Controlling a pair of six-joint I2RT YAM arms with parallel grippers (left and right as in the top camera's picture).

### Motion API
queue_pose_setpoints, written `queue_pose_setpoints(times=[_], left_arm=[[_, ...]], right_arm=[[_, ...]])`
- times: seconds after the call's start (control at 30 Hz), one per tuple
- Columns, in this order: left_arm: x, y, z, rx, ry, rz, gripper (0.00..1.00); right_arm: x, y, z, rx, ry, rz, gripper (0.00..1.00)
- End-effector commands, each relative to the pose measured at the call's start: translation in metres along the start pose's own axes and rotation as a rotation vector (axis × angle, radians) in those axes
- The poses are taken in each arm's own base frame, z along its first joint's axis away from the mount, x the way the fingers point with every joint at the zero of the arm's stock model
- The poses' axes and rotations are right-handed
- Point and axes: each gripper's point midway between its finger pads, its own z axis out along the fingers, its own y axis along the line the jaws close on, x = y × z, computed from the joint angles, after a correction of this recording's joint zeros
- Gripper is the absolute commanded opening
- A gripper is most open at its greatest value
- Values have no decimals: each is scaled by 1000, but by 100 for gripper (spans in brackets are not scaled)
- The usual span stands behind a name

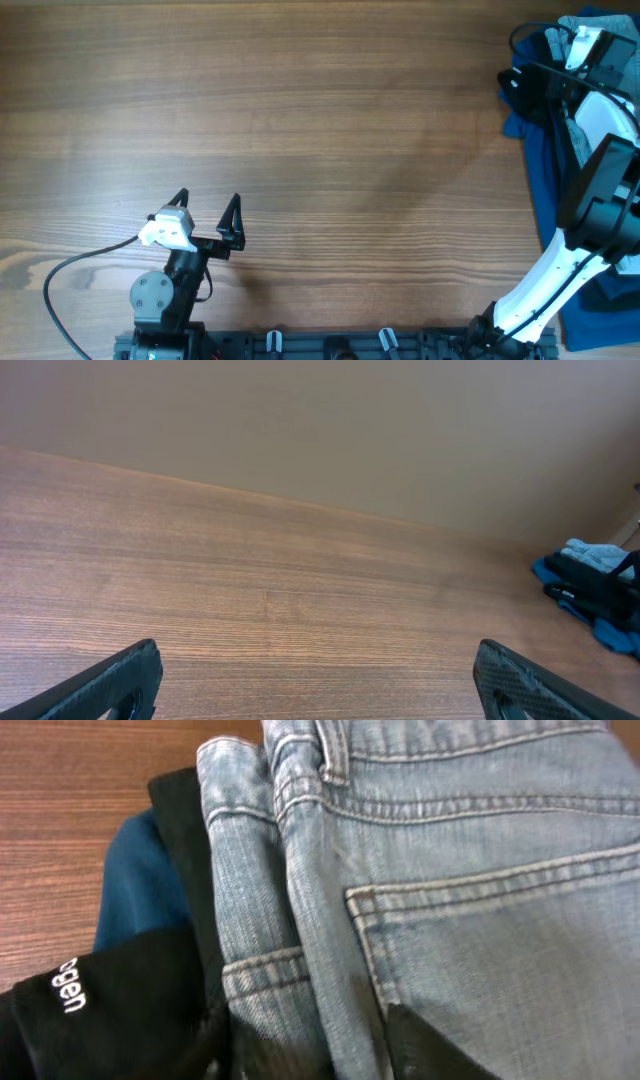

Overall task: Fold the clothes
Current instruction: 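Reach the right gripper to the clothes stack and grasp the denim shorts, then pull the denim shorts left onto the table center and release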

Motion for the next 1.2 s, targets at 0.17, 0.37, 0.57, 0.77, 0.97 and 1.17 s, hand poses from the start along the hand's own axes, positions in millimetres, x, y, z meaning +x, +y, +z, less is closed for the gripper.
queue_pose_setpoints(times=[0.17,0.37,0.57,0.77,0.97,1.17], left_arm=[[2,1,0,-6,-1,20,100],[2,1,0,-6,-1,20,100],[2,1,0,-6,-1,20,100],[2,1,0,-6,-1,20,100],[2,1,0,-6,-1,20,100],[2,1,0,-6,-1,20,100]], right_arm=[[-2,-2,1,-7,-11,6,11],[-46,-15,-33,24,-112,8,4],[-86,-11,-94,9,-187,-8,4],[-92,94,-125,-215,-158,-97,4],[-64,274,-175,-548,-48,-114,4],[22,450,-238,-783,85,-301,5]])
